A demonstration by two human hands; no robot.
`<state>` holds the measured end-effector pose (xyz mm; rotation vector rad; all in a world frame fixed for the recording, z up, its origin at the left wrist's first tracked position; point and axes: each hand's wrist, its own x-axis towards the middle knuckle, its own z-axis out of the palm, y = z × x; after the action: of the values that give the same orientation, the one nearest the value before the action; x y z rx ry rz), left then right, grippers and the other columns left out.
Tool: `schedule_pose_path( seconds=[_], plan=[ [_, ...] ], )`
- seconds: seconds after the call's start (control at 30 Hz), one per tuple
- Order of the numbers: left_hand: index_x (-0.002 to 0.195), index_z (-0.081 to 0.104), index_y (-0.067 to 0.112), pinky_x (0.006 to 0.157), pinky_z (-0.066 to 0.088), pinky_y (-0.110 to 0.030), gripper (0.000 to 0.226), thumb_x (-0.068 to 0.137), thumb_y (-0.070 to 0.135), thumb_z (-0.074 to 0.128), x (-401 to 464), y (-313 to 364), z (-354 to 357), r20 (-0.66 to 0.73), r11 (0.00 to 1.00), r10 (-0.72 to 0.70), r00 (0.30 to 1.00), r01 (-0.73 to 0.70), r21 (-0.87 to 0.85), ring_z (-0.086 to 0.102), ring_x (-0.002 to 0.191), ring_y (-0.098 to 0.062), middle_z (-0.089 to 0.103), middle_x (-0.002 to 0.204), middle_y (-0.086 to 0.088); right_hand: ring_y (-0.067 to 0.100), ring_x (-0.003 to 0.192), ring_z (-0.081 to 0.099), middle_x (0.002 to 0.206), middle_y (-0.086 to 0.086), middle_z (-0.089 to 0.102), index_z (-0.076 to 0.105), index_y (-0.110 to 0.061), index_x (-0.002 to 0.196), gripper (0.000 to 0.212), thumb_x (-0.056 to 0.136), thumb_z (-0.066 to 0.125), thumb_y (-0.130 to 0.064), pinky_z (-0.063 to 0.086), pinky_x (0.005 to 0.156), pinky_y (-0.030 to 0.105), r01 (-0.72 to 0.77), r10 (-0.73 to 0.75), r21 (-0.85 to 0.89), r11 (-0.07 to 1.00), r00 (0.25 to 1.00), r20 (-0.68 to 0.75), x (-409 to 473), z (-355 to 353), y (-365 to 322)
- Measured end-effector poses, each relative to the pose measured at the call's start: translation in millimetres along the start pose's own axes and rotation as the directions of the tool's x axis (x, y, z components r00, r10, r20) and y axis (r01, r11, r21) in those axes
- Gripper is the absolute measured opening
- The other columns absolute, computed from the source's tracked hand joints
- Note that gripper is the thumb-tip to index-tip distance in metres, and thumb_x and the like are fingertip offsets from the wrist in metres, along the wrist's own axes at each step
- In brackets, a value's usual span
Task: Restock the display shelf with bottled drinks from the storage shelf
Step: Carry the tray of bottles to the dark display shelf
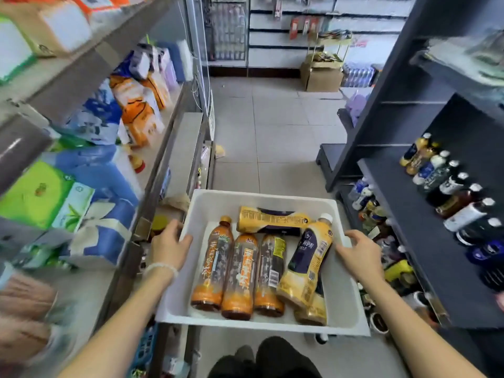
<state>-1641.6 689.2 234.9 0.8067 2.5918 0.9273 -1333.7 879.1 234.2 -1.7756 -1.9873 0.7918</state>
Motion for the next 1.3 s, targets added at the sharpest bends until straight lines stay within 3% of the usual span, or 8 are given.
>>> schedule_pose_path(
  seconds=[0.2,0.37,0.53,0.8,0.97,1.1,1.2,1.3],
  plan=[
    [0.098,0.058,0.009,0.071,0.042,-0.033,0.015,0.086,0.017,0.062,92,27,8,-0.006,0.999,-0.010,1.000,0.010,-0.031,0.062,0.083,-0.032,0.066,0.090,-0.013,0.032,0.110,0.058,0.116,0.016,0.066,0.063,-0.006,0.115,0.039,0.080,0.066,-0.022,0.043,0.089,0.034,0.024,-0.024,-0.018,1.000,1.000,-0.002,84,18,-50],
    [0.094,0.060,0.011,0.071,0.049,-0.037,0.015,0.083,0.021,0.063,176,41,31,-0.026,0.999,-0.037,0.999,0.037,-0.027,0.062,0.079,-0.033,0.065,0.080,-0.011,0.033,0.109,0.059,0.115,0.017,0.066,0.064,-0.005,0.115,0.038,0.080,0.066,-0.019,0.043,0.089,0.034,0.028,-0.028,-0.015,1.000,1.000,0.005,168,46,-86],
    [0.095,0.058,0.009,0.063,0.042,-0.035,0.014,0.085,0.018,0.061,267,71,51,-0.012,0.997,-0.074,0.997,0.074,0.002,0.057,0.071,-0.031,0.054,0.062,-0.005,0.032,0.113,0.057,0.121,0.017,0.063,0.061,-0.005,0.120,0.042,0.081,0.065,-0.020,0.044,0.090,0.034,-0.003,0.003,-0.008,1.000,0.999,0.053,260,72,-122],
    [0.101,0.056,0.011,0.065,0.043,-0.035,0.019,0.085,0.020,0.060,392,114,75,-0.011,0.998,-0.053,0.999,0.054,0.037,0.056,0.070,-0.031,0.057,0.066,-0.011,0.031,0.116,0.054,0.125,0.015,0.061,0.058,-0.005,0.123,0.043,0.082,0.064,-0.018,0.042,0.089,0.032,-0.013,0.013,0.004,1.000,0.999,0.038,371,89,-175],
    [0.102,0.055,0.013,0.058,0.035,-0.030,0.017,0.087,0.019,0.059,466,140,98,0.078,0.997,-0.004,0.997,-0.002,0.078,0.050,0.059,-0.024,0.052,0.061,-0.004,0.030,0.110,0.058,0.118,0.014,0.065,0.063,-0.004,0.117,0.039,0.081,0.066,-0.018,0.041,0.083,0.030,-0.073,0.073,-0.004,0.997,0.997,-0.002,424,100,-188],
    [0.103,0.054,0.013,0.062,0.041,-0.030,0.016,0.088,0.018,0.058,531,168,130,0.194,0.994,0.047,0.980,-0.066,0.090,0.053,0.064,-0.026,0.054,0.063,-0.005,0.029,0.100,0.060,0.110,0.015,0.068,0.065,-0.001,0.109,0.034,0.078,0.069,-0.015,0.038,0.078,0.028,-0.146,0.146,0.005,0.989,0.987,-0.062,456,110,-189],
    [0.101,0.054,0.015,0.053,0.036,-0.027,0.013,0.089,0.018,0.056,583,202,155,0.309,0.984,0.123,0.943,-0.156,0.082,0.050,0.057,-0.020,0.051,0.061,-0.003,0.022,0.085,0.056,0.108,0.014,0.068,0.065,-0.001,0.110,0.034,0.078,0.069,-0.014,0.036,0.074,0.024,-0.258,0.262,0.050,0.965,0.956,-0.130,478,112,-191],
    [0.099,0.050,0.018,0.049,0.030,-0.025,0.009,0.091,0.018,0.054,627,244,173,0.399,0.955,0.229,0.888,-0.285,0.087,0.044,0.054,-0.010,0.047,0.063,0.004,0.025,0.093,0.060,0.110,0.015,0.068,0.065,-0.003,0.112,0.035,0.078,0.069,-0.015,0.039,0.077,0.027,-0.360,0.370,0.085,0.929,0.908,-0.198,491,111,-193]
  ],
)
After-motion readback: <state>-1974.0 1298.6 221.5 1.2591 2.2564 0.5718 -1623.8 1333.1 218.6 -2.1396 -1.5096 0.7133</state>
